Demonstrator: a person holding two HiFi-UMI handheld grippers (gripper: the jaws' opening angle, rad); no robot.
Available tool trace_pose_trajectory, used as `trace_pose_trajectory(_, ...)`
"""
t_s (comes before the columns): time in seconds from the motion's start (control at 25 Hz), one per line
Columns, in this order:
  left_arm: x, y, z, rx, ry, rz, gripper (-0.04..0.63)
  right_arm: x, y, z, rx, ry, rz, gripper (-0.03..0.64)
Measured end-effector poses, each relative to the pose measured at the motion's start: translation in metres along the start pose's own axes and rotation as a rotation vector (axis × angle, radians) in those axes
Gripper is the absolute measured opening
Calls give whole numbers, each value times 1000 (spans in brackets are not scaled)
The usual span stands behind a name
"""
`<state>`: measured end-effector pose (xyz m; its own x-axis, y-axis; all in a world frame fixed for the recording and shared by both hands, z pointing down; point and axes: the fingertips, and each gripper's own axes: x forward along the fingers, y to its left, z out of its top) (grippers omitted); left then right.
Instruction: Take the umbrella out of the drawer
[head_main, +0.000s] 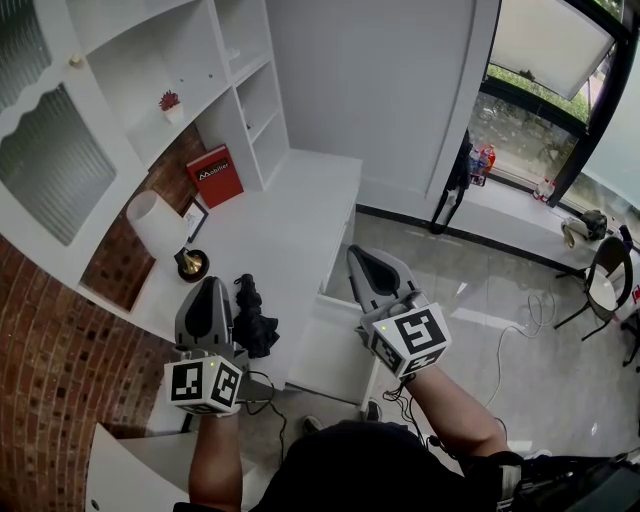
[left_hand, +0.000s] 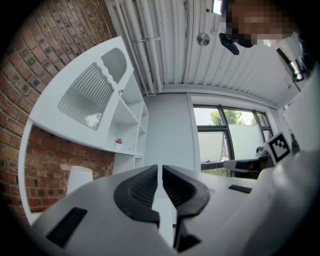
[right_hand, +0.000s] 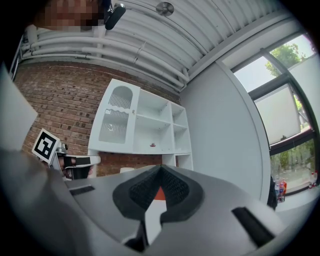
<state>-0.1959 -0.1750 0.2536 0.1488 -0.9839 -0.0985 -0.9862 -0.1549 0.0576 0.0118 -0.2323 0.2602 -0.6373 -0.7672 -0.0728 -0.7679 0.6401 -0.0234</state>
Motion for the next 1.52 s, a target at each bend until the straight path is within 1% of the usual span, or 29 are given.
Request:
trace_pose_trajectory(0.52, -4, -2, 0, 2, 0, 6, 31, -6, 4, 5, -20, -8, 10, 0)
trace_pose_trajectory(1.0, -2, -3, -1, 4, 3, 20, 31, -9, -2, 5, -19, -17, 0, 0)
trace_pose_trajectory(1.52, 5, -13, -5, 10, 19, 10, 31, -12, -10, 5, -7, -26, 5, 0)
